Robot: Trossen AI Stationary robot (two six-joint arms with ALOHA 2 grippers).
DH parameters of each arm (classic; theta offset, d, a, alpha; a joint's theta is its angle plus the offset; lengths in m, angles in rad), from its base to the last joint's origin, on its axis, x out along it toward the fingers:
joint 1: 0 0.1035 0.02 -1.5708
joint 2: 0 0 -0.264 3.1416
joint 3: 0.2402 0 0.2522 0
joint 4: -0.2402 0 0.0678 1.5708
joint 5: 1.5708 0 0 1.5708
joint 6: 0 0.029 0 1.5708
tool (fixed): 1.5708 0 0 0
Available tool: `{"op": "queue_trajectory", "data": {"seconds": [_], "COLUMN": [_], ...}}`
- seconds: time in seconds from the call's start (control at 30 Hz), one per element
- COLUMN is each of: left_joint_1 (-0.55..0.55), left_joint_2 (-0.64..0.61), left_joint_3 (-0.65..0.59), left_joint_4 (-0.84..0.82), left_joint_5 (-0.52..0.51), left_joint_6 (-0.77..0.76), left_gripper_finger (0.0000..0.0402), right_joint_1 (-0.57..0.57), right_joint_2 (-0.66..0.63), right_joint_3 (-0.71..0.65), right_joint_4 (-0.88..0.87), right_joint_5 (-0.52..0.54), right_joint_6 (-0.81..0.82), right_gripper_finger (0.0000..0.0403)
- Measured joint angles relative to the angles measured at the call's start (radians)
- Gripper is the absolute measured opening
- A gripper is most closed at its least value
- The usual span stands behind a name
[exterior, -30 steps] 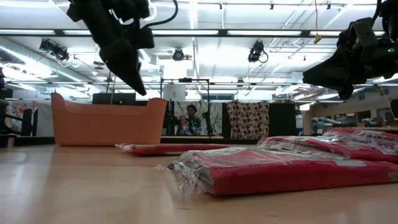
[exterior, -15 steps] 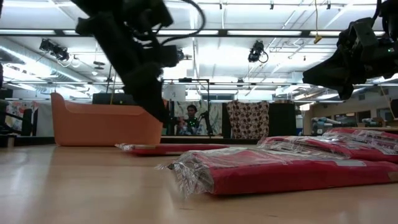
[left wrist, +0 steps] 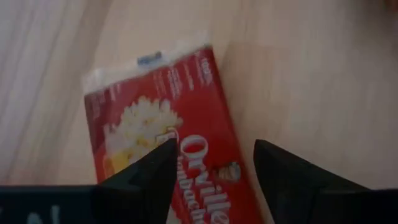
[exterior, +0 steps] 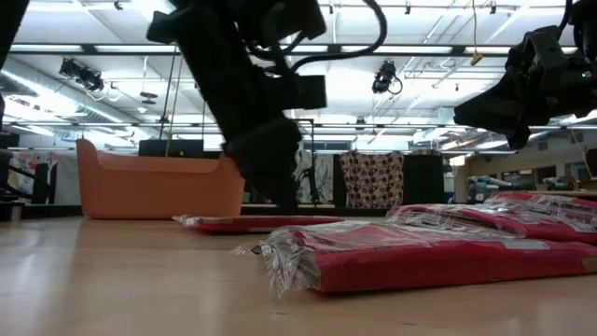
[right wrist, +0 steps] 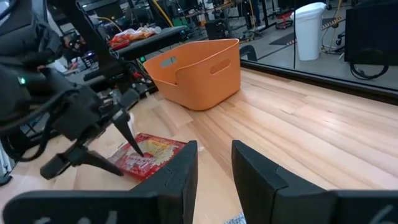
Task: Sort popcorn bags into baskets
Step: Put the red popcorn bag into the orange bin
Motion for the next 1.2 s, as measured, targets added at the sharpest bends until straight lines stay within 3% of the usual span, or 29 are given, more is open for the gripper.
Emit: {"op": "queue_trajectory", "data": {"seconds": [0.17, 0.3, 0.4, 0.6, 0.87, 1.03, 1.2], "left_joint_1": [-0.010, -0.010, -0.010, -0.009, -0.016, -0.032, -0.041], "left_joint_2": [0.017, 0.014, 0.014, -0.006, -0.175, -0.362, -0.526], "left_joint_3": [-0.003, -0.020, -0.025, -0.027, -0.030, -0.029, -0.029], "left_joint_4": [-0.074, -0.085, -0.100, -0.115, -0.254, -0.344, -0.417], "left_joint_5": [0.001, -0.012, -0.012, 0.031, 0.063, -0.042, -0.259], "left_joint_6": [-0.006, -0.003, -0.002, -0.001, -0.052, -0.061, -0.015], "left_gripper_finger": [0.0226, 0.0202, 0.0155, 0.0023, 0.0026, 0.0020, 0.0022], "right_joint_1": [0.000, 0.000, 0.000, 0.000, 0.000, 0.000, 0.000], "right_joint_2": [0.002, 0.006, 0.008, 0.008, 0.008, 0.008, 0.008], "right_joint_3": [0.000, 0.000, 0.000, 0.000, 0.000, 0.000, 0.000], "right_joint_4": [0.007, 0.017, 0.022, 0.031, 0.039, 0.040, 0.039], "right_joint_5": [0.000, 0.000, 0.000, 0.000, 0.000, 0.000, 0.000], "right_joint_6": [0.000, 0.000, 0.000, 0.000, 0.000, 0.000, 0.000], "right_gripper_finger": [0.0103, 0.0103, 0.0103, 0.0103, 0.0103, 0.0103, 0.0103]}}
